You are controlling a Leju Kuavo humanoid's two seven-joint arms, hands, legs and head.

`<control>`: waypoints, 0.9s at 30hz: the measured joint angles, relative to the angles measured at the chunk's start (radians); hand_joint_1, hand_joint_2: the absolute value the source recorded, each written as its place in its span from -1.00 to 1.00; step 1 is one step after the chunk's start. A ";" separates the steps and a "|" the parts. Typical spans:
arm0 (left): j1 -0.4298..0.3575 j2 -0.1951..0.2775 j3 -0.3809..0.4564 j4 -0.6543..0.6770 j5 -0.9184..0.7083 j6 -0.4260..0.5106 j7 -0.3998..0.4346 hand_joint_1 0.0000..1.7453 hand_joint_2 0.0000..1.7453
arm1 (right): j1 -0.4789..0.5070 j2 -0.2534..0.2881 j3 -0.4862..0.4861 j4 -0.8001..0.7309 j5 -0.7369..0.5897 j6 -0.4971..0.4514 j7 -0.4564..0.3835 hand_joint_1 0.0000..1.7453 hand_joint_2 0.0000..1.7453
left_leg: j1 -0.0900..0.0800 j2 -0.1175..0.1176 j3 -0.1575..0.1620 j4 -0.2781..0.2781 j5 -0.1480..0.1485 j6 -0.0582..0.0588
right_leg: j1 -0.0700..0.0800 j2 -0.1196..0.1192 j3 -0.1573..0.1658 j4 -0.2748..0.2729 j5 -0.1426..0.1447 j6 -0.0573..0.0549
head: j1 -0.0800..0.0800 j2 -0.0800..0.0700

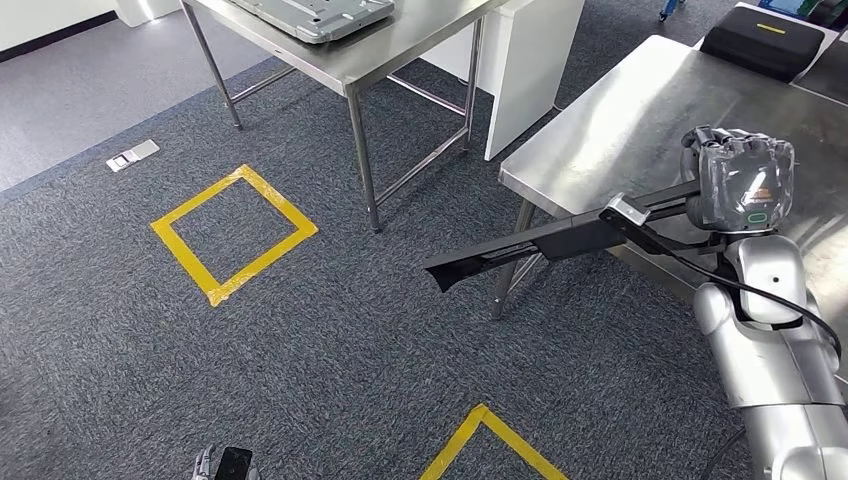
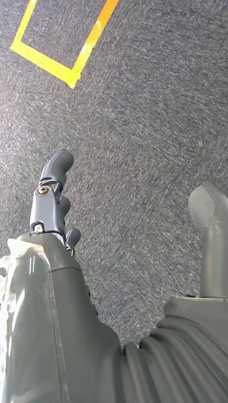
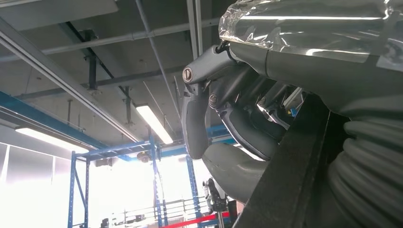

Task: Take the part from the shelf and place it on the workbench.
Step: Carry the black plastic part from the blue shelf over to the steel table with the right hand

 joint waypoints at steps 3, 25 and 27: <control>0.000 0.000 0.000 0.000 0.000 0.000 0.000 -1.00 1.00 | -0.008 0.000 0.001 0.000 -0.002 0.000 -0.002 1.00 1.00 | 0.000 0.000 0.000 0.000 0.000 0.000 | 0.000 0.000 0.000 0.000 0.000 0.000 | 0.000 0.000; 0.000 0.000 0.003 0.000 0.000 0.000 -0.007 -1.00 1.00 | -0.037 0.008 0.022 0.008 -0.044 0.012 -0.013 1.00 1.00 | 0.001 0.000 -0.033 0.034 -0.006 0.001 | 0.001 0.000 -0.031 0.030 -0.002 0.001 | 0.000 0.000; 0.000 0.000 0.004 0.000 0.000 0.000 -0.009 -1.00 1.00 | -0.036 0.008 0.022 0.008 -0.044 0.012 -0.012 1.00 1.00 | 0.001 0.000 -0.045 0.046 -0.008 0.002 | 0.001 0.000 -0.042 0.041 -0.003 0.002 | 0.000 0.000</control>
